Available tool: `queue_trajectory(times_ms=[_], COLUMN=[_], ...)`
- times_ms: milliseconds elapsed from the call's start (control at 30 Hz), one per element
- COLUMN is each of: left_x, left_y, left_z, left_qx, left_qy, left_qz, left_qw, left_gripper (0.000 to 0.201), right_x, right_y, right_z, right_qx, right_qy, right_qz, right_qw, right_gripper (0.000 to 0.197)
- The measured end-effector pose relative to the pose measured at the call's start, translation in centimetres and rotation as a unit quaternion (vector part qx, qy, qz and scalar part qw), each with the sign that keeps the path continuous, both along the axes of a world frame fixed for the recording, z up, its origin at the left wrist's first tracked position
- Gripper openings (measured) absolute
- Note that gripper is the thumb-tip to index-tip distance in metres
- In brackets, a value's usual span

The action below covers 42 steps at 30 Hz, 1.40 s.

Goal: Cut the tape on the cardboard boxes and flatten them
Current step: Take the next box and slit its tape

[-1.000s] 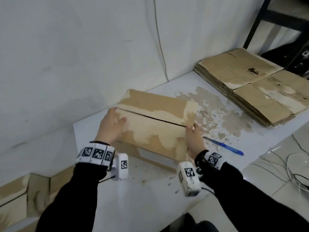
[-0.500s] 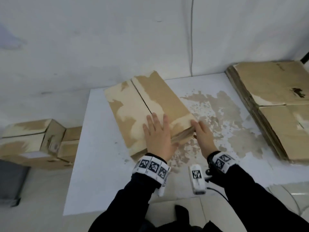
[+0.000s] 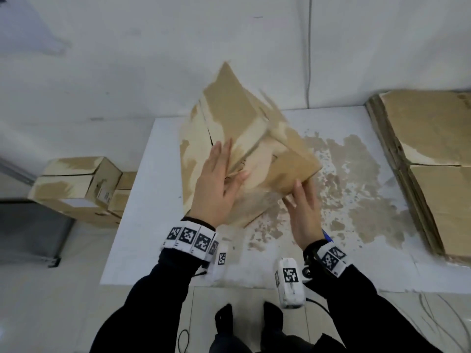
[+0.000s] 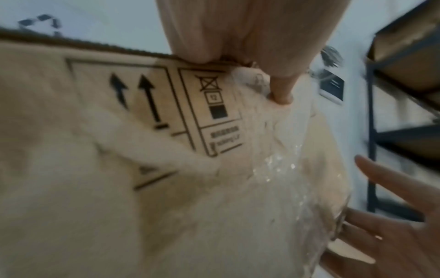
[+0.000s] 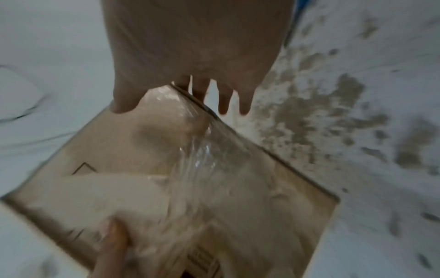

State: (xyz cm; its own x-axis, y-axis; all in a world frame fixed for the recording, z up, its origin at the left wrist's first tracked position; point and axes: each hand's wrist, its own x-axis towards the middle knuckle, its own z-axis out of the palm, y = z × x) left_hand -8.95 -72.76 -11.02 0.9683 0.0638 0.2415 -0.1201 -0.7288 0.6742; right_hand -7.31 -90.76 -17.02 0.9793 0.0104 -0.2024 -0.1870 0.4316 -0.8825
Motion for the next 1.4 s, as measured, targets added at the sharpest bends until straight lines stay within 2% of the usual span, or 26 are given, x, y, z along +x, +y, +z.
queue_trajectory(times_ms=[67,167,200,233,267,300,333,367,400,467,500,567,633,667,700,733,800,833,867,933,1000,1100,1200,1233,1300,1400], left_x=[-0.5,-2.2,-3.0,-4.1,-5.3,-6.3,-7.1,-7.4,-7.3,-5.7,-4.7,-4.0,-4.5,-5.0,-5.4,-5.7,-5.9,-5.9,-5.8,-5.8,-5.8,-5.8,-5.1,-4.4,-2.5,0.2], left_y=[0.0,0.4,0.7,1.1,1.5,1.9,2.3,2.5,2.7,3.3,4.1,6.1,7.5,7.7,7.7,7.6,7.1,7.1,7.1,7.6,8.0,9.0,11.3,12.3,14.4,16.7], left_z=[-0.2,-1.8,-2.3,-2.6,-2.3,-1.7,-0.6,0.5,1.7,2.5,2.2,0.6,-1.4,-2.3,-3.1,-3.8,-4.8,-5.1,-5.3,-5.6,-5.7,-5.2,-4.1,-3.6,-2.9,-3.4], left_qx=[-0.177,-0.408,-0.454,-0.458,-0.414,-0.329,-0.232,-0.141,-0.065,-0.003,0.004,0.012,-0.008,-0.021,-0.029,-0.033,-0.026,-0.016,-0.003,0.041,0.136,0.197,0.214,0.221,0.217,0.223], left_qy=[-0.002,0.047,0.059,0.046,0.007,-0.057,-0.131,-0.180,-0.180,-0.047,0.038,0.132,0.165,0.172,0.170,0.157,0.127,0.118,0.114,0.106,0.094,0.100,0.064,0.052,0.053,0.085], left_qz=[0.010,0.086,0.129,0.179,0.239,0.291,0.308,0.287,0.249,0.214,0.223,0.240,0.245,0.250,0.255,0.257,0.254,0.251,0.249,0.242,0.211,0.158,0.106,0.087,0.057,0.016], left_qw=[0.984,0.907,0.880,0.870,0.878,0.896,0.913,0.930,0.949,0.976,0.974,0.962,0.955,0.953,0.952,0.953,0.958,0.961,0.962,0.964,0.963,0.962,0.969,0.970,0.973,0.971], left_gripper=[0.066,0.051,0.048,0.047,0.049,0.054,0.059,0.064,0.067,0.074,0.076,0.072,0.067,0.066,0.065,0.063,0.060,0.059,0.059,0.059,0.060,0.071,0.068,0.063,0.058,0.075], right_x=[0.5,1.9,2.1,2.0,1.7,1.4,1.0,0.5,0.0,-0.8,-1.1,-1.4,-1.3,-1.2,-1.1,-1.2,-1.8,-2.3,-2.5,-2.5,-1.8,0.0,2.1,3.0,5.1,8.3], right_y=[-0.1,0.1,0.5,0.9,1.4,2.1,2.9,3.9,5.0,6.8,7.2,5.9,2.2,-0.3,-2.8,-5.0,-8.0,-8.7,-9.0,-8.7,-7.4,-3.6,2.0,4.3,9.4,16.9], right_z=[2.6,4.9,5.2,5.1,4.7,4.1,3.4,2.8,2.3,1.5,1.3,1.1,-0.5,-1.8,-3.3,-4.7,-7.0,-7.8,-8.6,-9.3,-8.1,-2.6,4.4,6.1,8.4,8.8], right_qx=[-0.091,-0.250,-0.294,-0.334,-0.375,-0.418,-0.454,-0.481,-0.495,-0.483,-0.474,-0.472,-0.496,-0.523,-0.562,-0.612,-0.698,-0.715,-0.716,-0.686,-0.623,-0.535,-0.473,-0.468,-0.493,-0.582], right_qy=[-0.131,-0.254,-0.272,-0.292,-0.320,-0.352,-0.378,-0.397,-0.416,-0.463,-0.471,-0.427,-0.321,-0.247,-0.162,-0.065,0.102,0.150,0.166,0.147,0.132,0.066,-0.063,-0.096,-0.147,-0.173], right_qz=[0.010,0.042,0.062,0.087,0.106,0.124,0.142,0.164,0.186,0.220,0.228,0.202,0.107,0.058,0.026,0.018,0.063,0.094,0.116,0.142,0.125,0.080,0.072,0.087,0.137,0.224], right_qw=[0.987,0.933,0.914,0.892,0.863,0.828,0.794,0.764,0.740,0.710,0.708,0.744,0.800,0.814,0.811,0.788,0.706,0.676,0.668,0.699,0.761,0.839,0.876,0.874,0.846,0.762], right_gripper=[0.071,0.072,0.072,0.071,0.072,0.073,0.074,0.075,0.074,0.065,0.057,0.044,0.035,0.033,0.033,0.036,0.045,0.044,0.040,0.026,0.016,0.015,0.014,0.014,0.017,0.027])
